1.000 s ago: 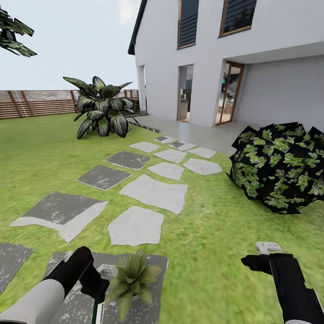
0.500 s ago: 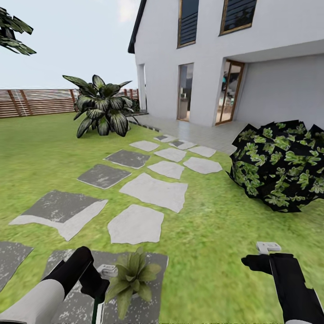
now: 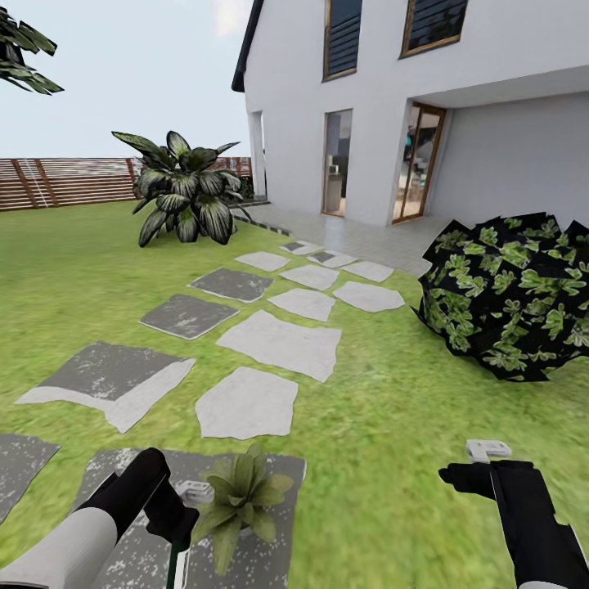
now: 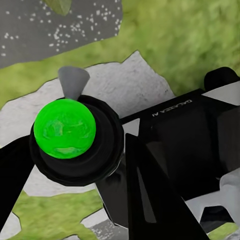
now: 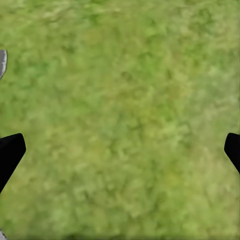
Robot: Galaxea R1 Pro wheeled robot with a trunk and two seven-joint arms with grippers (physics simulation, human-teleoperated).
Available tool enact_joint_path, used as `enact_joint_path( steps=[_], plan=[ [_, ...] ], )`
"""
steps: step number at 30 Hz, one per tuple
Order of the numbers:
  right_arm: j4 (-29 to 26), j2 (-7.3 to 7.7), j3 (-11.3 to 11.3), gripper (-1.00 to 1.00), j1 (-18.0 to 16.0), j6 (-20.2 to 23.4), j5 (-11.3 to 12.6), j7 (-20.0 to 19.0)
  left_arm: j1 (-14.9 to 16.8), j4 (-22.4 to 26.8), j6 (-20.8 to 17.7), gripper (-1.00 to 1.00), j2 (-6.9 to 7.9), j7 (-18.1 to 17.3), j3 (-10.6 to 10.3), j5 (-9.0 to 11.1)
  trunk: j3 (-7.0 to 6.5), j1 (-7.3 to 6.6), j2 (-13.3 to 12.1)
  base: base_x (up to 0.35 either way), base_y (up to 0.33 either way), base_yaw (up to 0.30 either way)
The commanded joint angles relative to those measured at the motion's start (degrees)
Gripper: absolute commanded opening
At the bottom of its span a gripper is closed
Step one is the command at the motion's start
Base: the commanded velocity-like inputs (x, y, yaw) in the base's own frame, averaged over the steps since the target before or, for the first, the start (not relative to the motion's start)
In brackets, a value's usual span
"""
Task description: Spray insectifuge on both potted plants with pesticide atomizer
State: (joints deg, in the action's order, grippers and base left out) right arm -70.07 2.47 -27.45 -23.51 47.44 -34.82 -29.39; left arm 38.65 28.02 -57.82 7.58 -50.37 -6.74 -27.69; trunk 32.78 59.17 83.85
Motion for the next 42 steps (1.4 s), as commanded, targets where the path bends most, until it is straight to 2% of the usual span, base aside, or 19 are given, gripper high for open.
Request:
enact_joint_path(
  steps=[1,7,18,23,29,36,42],
  plan=[
    [-0.1,-0.01,-0.1,1.0,0.0,0.1,-0.6,-0.6,0.0,0.1,-0.1,-1.0,0.03,-0.6,-0.2,-0.6,0.06,0.0,0.0,0.0,0.0,0.0],
    [0.0,-0.01,0.0,1.0,0.0,0.1,-0.6,-0.6,0.0,0.1,-0.1,-1.0,0.02,-0.5,-0.2,-0.5,0.08,0.0,0.0,0.0,0.029,0.0],
    [0.0,-0.01,0.0,1.0,0.0,0.1,-0.6,-0.6,0.0,0.1,-0.1,-1.0,0.04,-0.5,-0.2,-0.6,0.64,0.0,0.0,0.0,0.269,0.0],
    [0.0,-0.01,-0.1,1.0,0.0,0.1,-0.6,-0.6,0.0,0.1,-0.1,-1.0,0.01,-0.5,-0.2,-0.6,0.68,0.0,0.0,0.0,0.074,-0.001],
    [0.0,-0.07,0.0,1.0,0.0,0.1,-0.6,-0.6,0.0,0.1,-0.1,-1.0,0.03,-0.5,-0.2,-0.6,1.06,0.0,0.0,0.015,0.017,-0.106],
    [0.0,-0.04,0.0,1.0,0.0,0.1,-0.6,-0.6,0.0,0.1,-0.1,-1.0,0.04,-0.5,-0.2,-0.6,1.16,0.0,0.0,0.206,0.179,-0.033],
    [0.0,-0.03,0.0,1.0,0.0,0.1,-0.6,-0.6,0.0,0.1,-0.1,-1.0,0.07,-0.6,-0.2,-0.5,1.16,0.0,0.0,0.036,0.031,-0.253]
  ],
)
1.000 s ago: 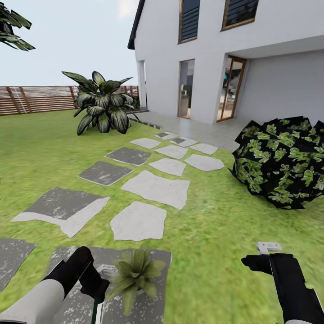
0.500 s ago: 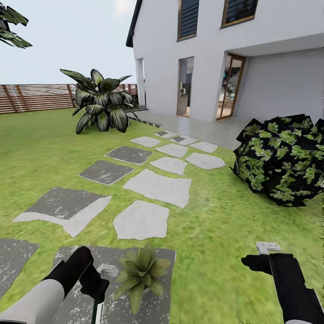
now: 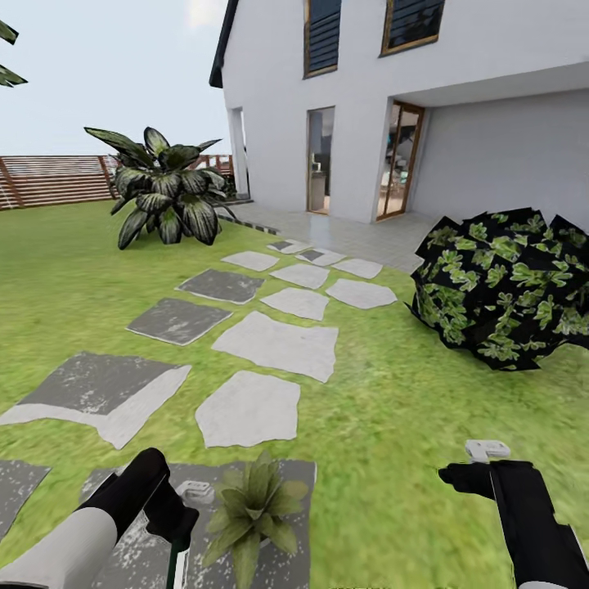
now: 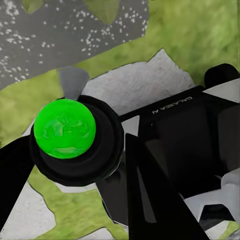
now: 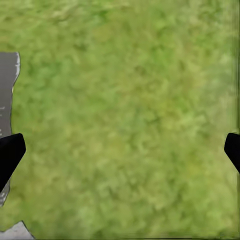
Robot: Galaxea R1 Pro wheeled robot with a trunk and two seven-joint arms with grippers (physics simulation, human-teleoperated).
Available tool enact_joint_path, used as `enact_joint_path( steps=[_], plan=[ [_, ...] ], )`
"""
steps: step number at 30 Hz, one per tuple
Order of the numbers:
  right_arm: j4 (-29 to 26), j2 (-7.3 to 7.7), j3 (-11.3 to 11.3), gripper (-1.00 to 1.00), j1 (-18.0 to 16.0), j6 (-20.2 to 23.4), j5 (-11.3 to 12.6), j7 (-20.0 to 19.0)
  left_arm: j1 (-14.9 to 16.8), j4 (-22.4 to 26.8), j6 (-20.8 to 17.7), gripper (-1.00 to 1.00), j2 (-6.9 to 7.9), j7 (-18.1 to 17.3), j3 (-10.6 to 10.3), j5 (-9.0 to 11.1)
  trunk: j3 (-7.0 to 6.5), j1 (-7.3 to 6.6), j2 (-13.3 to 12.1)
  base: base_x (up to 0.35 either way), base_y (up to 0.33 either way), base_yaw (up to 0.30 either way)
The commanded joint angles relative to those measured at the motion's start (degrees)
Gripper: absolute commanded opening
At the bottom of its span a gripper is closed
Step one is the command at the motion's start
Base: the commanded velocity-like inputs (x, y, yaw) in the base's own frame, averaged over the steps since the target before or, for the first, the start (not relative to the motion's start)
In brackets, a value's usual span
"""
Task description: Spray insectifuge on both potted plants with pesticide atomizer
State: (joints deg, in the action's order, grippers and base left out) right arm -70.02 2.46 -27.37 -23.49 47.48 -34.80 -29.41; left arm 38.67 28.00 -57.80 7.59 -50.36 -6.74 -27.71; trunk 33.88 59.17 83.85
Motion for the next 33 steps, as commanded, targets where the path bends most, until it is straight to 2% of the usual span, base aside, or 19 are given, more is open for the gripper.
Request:
enact_joint_path(
  steps=[1,5,12,28,33],
  plan=[
    [0.0,-0.03,-0.1,1.0,-0.1,0.1,-0.6,-0.6,0.0,0.1,-0.1,-1.0,0.06,-0.6,-0.2,-0.5,0.06,0.0,0.0,0.003,0.003,-0.29],
    [0.0,-0.08,-0.1,1.0,-0.1,0.1,-0.6,-0.6,0.0,0.1,-0.1,-1.0,0.06,-0.6,-0.2,-0.5,0.06,0.0,0.0,0.001,0.001,-0.218],
    [0.0,-0.03,-0.1,1.0,-0.1,0.1,-0.6,-0.6,0.0,0.1,-0.1,-1.0,0.06,-0.5,-0.2,-0.6,0.06,0.0,0.0,0.0,0.0,-0.021],
    [-0.1,-0.01,-0.1,1.0,-0.1,0.1,-0.6,-0.6,-1.1,0.0,-0.1,-1.0,0.06,-0.5,-0.3,-0.6,2.93,3.51,6.5,0.0,0.0,0.0],
    [-0.1,0.0,-0.1,1.0,-0.1,0.1,-0.6,-0.6,-2.0,0.0,-0.1,-1.0,0.06,-0.5,-0.3,-0.6,3.03,3.51,6.5,0.0,0.0,0.0]
  ],
)
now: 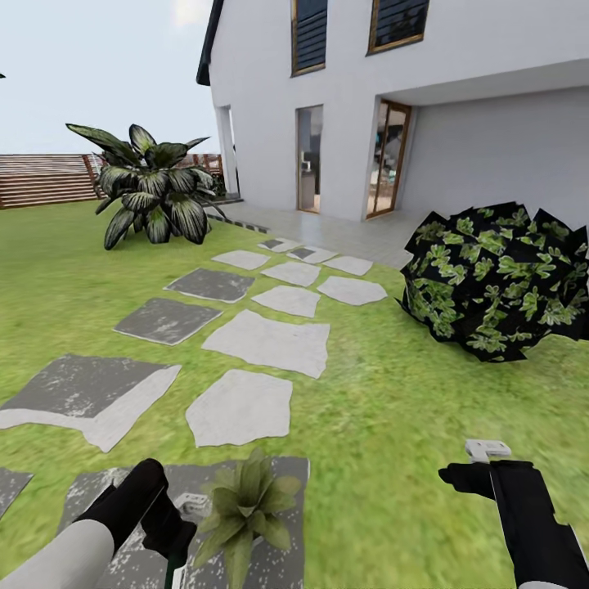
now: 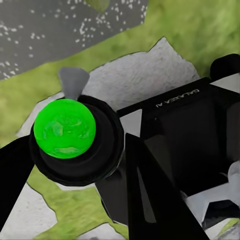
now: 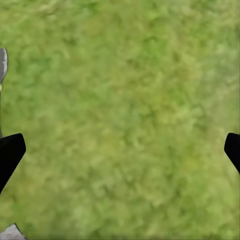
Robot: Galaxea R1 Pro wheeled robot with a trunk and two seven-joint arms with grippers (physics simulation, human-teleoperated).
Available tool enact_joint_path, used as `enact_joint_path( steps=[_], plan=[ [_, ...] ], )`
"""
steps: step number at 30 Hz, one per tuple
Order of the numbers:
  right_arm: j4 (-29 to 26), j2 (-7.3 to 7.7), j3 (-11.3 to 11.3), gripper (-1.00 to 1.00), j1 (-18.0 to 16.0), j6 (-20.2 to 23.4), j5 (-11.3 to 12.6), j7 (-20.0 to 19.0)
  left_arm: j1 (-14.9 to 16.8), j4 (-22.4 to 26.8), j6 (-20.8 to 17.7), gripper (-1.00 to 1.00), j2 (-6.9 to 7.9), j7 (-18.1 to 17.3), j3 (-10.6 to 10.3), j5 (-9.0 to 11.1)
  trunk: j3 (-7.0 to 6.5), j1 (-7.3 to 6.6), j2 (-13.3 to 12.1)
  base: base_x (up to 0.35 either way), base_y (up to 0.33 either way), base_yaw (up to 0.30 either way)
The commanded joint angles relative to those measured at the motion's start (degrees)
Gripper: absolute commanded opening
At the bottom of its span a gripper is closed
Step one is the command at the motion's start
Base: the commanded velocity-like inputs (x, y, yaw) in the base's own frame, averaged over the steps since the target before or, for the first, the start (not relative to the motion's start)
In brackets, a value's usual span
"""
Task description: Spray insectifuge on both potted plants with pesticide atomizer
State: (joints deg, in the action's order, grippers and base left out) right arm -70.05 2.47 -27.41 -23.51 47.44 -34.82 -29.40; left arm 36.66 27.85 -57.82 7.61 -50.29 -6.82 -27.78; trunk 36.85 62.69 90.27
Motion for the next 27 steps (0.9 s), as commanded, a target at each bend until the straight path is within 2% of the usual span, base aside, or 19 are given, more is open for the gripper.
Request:
enact_joint_path(
  steps=[1,27],
  plan=[
    [-0.1,-0.01,-0.1,1.0,0.0,0.1,-0.6,-0.6,0.0,0.1,-0.1,-1.0,0.04,-0.6,-0.2,-0.5,0.13,0.0,0.0,0.0,0.0,0.0],
    [0.0,-0.01,-0.1,1.0,0.0,0.1,-0.6,-0.6,-0.1,0.1,-0.1,-1.0,0.04,-0.4,-0.2,-0.5,2.45,0.0,0.0,0.0,0.0,0.0]
  ],
)
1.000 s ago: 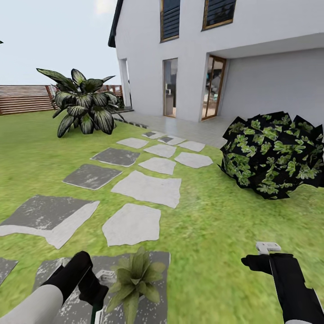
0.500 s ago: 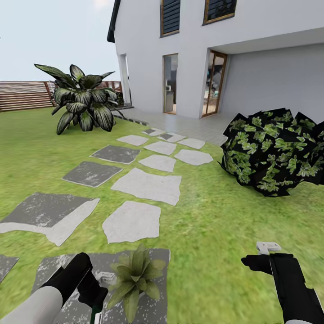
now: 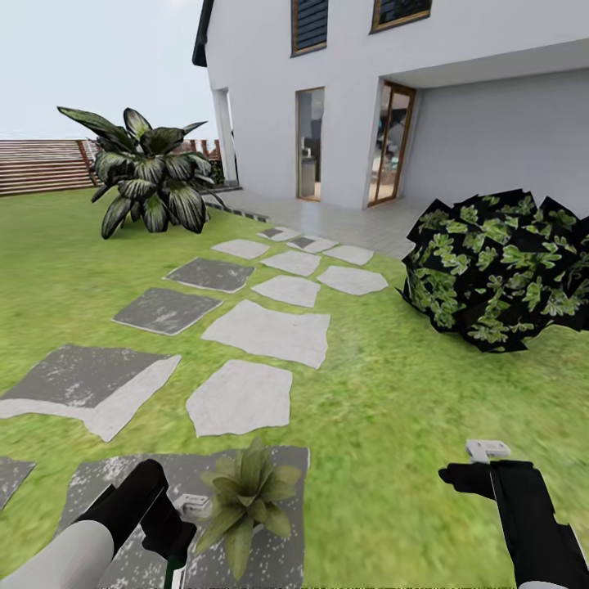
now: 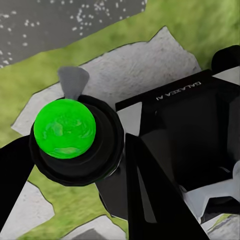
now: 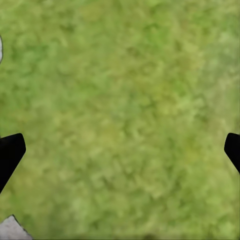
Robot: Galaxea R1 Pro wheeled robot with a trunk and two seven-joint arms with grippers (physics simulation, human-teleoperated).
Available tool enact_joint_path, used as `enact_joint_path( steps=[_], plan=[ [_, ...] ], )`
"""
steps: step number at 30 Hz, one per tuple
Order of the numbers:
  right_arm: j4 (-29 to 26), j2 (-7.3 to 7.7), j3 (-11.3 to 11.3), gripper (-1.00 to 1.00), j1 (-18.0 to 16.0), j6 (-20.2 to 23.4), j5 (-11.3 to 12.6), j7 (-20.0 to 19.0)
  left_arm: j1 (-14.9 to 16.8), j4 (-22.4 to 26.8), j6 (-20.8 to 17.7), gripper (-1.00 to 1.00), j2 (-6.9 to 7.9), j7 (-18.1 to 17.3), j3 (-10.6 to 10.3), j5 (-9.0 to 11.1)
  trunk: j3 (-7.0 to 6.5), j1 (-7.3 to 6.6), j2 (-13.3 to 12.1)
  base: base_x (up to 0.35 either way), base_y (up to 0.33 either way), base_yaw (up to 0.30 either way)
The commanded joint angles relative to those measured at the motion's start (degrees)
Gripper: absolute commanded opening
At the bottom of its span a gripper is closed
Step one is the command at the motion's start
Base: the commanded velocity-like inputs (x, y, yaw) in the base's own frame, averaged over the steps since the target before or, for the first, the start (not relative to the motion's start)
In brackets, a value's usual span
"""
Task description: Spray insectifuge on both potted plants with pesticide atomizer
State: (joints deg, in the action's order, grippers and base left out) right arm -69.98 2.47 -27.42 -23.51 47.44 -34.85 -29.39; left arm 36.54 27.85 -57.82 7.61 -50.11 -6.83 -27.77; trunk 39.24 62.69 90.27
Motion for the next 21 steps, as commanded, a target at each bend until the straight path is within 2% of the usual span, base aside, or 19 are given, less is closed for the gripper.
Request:
enact_joint_path(
  steps=[1,7,11,15,21],
  plan=[
    [-0.1,-0.01,0.0,1.0,0.0,0.1,-0.6,-0.6,0.0,0.1,-0.1,-1.0,0.04,-0.6,-0.2,-0.5,0.13,0.0,0.0,0.0,0.0,0.0],
    [-0.1,-0.01,0.0,1.0,0.0,0.1,-0.7,-0.6,0.0,0.1,-0.1,-1.0,0.04,-0.7,-0.2,-0.5,0.33,0.0,0.0,0.0,0.0,0.0],
    [-0.1,-0.01,0.0,1.0,0.0,0.1,-0.7,-0.6,-0.1,0.1,-0.1,-1.0,0.04,-0.7,-0.2,-0.5,1.06,0.87,1.6,0.0,0.0,0.0],
    [-0.1,-0.02,0.0,1.0,0.0,0.1,-0.7,-0.6,-0.1,0.1,-0.1,-1.0,0.04,-0.7,-0.2,-0.5,1.06,0.87,1.6,0.0,0.0,0.0],
    [-0.1,-0.01,0.0,1.0,0.0,0.1,-0.6,-0.6,-0.1,0.1,-0.1,-1.0,0.04,-0.7,-0.2,-0.5,2.14,2.19,4.0,0.0,0.0,0.0]
  ],
)
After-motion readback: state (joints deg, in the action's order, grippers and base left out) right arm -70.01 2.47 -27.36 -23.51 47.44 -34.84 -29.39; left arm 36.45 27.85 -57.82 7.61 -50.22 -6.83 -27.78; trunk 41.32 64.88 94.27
